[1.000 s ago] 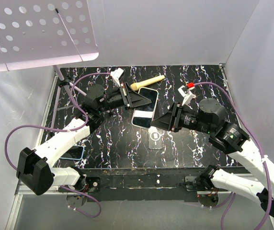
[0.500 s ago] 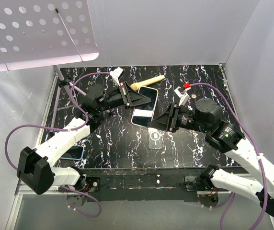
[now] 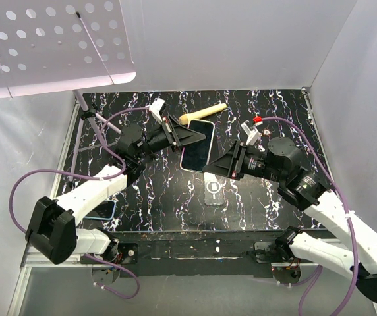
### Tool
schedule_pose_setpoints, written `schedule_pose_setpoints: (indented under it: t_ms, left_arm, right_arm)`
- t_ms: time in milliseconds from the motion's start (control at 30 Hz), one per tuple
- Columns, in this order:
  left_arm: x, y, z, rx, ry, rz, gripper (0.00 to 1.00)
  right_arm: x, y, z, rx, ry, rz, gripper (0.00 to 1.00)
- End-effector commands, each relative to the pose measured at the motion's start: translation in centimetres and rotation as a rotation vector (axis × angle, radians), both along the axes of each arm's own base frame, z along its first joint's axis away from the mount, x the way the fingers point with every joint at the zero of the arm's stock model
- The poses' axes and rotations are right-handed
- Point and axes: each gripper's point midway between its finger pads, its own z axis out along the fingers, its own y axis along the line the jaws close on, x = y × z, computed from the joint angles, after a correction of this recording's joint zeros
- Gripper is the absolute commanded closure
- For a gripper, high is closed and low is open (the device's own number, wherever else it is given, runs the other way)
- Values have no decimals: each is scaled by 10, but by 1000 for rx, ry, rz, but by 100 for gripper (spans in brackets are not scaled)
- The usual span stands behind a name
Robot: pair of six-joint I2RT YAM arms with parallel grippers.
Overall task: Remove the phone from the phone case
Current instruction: Remove the phone case from the phone.
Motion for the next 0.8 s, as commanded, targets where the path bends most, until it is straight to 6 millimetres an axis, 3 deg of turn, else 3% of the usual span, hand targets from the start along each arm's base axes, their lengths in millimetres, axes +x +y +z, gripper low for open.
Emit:
schedule_pose_setpoints:
  t_ms: [0,400,633,767]
  left_arm:
    - [-30,1,48,-176,-38,-74,100]
    - [-40,-7,62,-204,-73,-103,100]
    - [-57,-23,64,-235,-61,-155,100]
    - [-64,-20,75,-283,-88,-143,100]
  right_arm:
    - [26,-2,-2,72,15,-91,61]
    - [36,-3,-23,30,67,-119,60]
    - [42,6,7,136,38,-68,60]
    - [48,-2,-2,107,45,-128,60]
